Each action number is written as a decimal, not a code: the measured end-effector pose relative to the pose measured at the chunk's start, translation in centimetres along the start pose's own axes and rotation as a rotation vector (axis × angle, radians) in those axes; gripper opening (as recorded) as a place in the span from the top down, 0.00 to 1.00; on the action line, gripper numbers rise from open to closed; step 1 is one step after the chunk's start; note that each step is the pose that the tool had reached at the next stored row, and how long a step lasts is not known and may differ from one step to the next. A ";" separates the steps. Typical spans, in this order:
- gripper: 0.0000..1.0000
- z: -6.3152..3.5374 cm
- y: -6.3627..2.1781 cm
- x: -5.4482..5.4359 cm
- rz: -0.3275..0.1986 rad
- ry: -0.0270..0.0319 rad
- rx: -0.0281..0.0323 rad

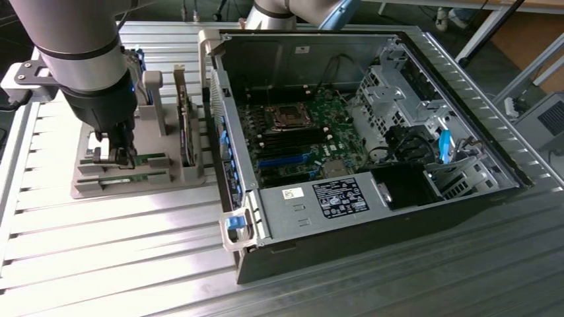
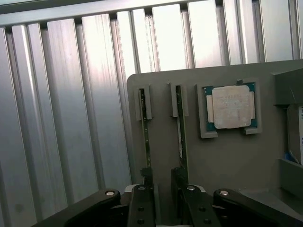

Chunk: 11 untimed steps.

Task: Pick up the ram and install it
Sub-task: 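Pick up the ram and move it above insertion slot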

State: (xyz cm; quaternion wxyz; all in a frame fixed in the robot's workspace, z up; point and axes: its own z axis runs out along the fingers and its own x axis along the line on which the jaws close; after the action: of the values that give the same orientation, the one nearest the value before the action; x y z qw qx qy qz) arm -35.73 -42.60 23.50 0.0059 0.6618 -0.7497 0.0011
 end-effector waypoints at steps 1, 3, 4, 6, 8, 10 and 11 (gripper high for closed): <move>0.71 0.08 0.00 0.0 0.000 -0.0001 0.0001; 0.71 0.22 0.00 0.0 0.000 0.0000 0.0000; 0.71 0.31 0.00 0.0 0.000 -0.0001 0.0001; 0.71 0.48 -0.01 0.1 0.000 0.0000 0.0000; 0.71 0.66 -0.02 0.1 0.000 -0.0001 0.0001; 0.71 0.81 -0.02 0.1 0.000 0.0000 0.0000; 0.71 0.91 -0.02 0.1 0.000 -0.0001 0.0001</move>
State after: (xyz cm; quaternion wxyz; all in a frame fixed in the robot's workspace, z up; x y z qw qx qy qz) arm -35.74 -42.74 22.59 0.0059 0.6618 -0.7497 0.0011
